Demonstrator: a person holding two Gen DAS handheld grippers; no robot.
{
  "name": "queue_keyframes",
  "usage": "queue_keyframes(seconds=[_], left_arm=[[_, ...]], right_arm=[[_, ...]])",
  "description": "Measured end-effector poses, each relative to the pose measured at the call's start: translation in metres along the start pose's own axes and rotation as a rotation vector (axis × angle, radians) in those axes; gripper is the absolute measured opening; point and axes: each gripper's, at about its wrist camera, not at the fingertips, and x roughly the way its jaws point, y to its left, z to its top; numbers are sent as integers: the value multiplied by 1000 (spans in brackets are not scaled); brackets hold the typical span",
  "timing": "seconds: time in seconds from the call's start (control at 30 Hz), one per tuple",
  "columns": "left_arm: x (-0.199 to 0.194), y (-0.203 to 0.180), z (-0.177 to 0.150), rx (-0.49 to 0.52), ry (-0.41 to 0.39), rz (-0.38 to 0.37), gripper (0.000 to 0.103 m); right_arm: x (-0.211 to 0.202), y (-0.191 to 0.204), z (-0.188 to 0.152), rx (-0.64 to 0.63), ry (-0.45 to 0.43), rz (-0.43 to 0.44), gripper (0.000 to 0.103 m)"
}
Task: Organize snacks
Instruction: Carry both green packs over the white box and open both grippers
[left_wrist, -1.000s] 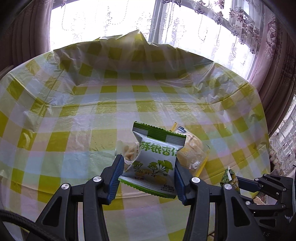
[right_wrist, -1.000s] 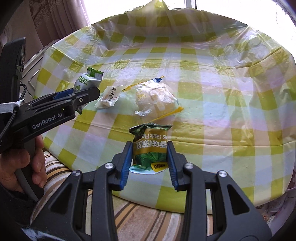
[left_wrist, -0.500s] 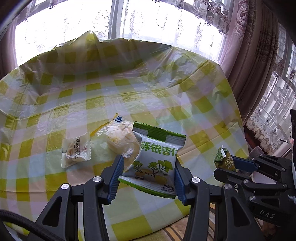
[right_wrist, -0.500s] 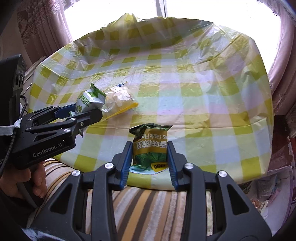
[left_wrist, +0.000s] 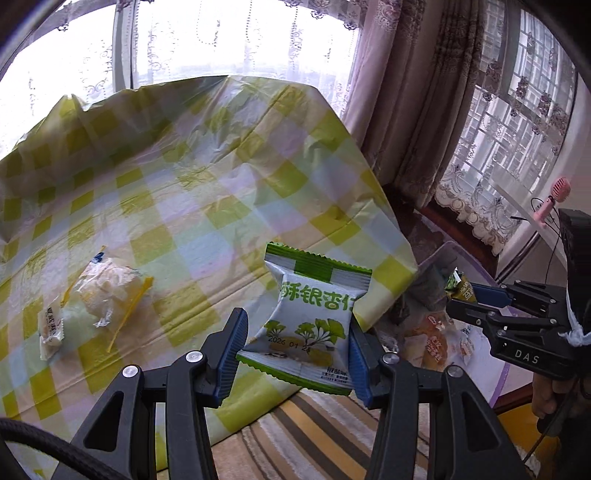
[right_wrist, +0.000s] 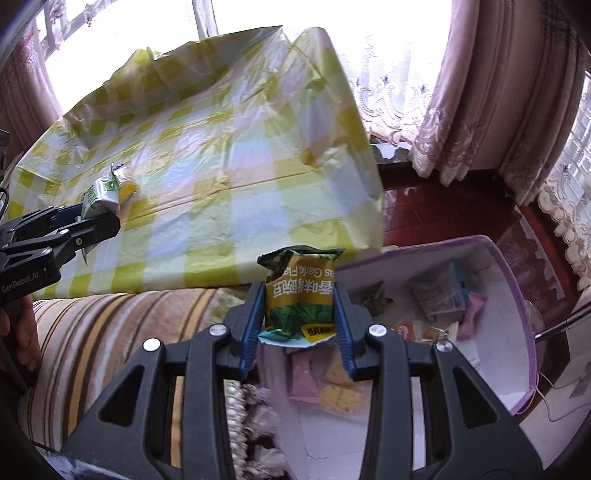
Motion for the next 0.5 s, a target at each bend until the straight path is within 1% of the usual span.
queue_keyframes(seconds=[0.27,0.4,0.5], left_arm=[[12,-71,-1,138,81,-133,51],[16,-102,-7,200,129,-203,51],[17,-125,-12,250,153,-240,51]], right_arm=[[-16,-65,-36,107,39,-93,40],[-21,-89,-53,158,58,-118,41],[-22,-102,-59,189,61,-125,41]])
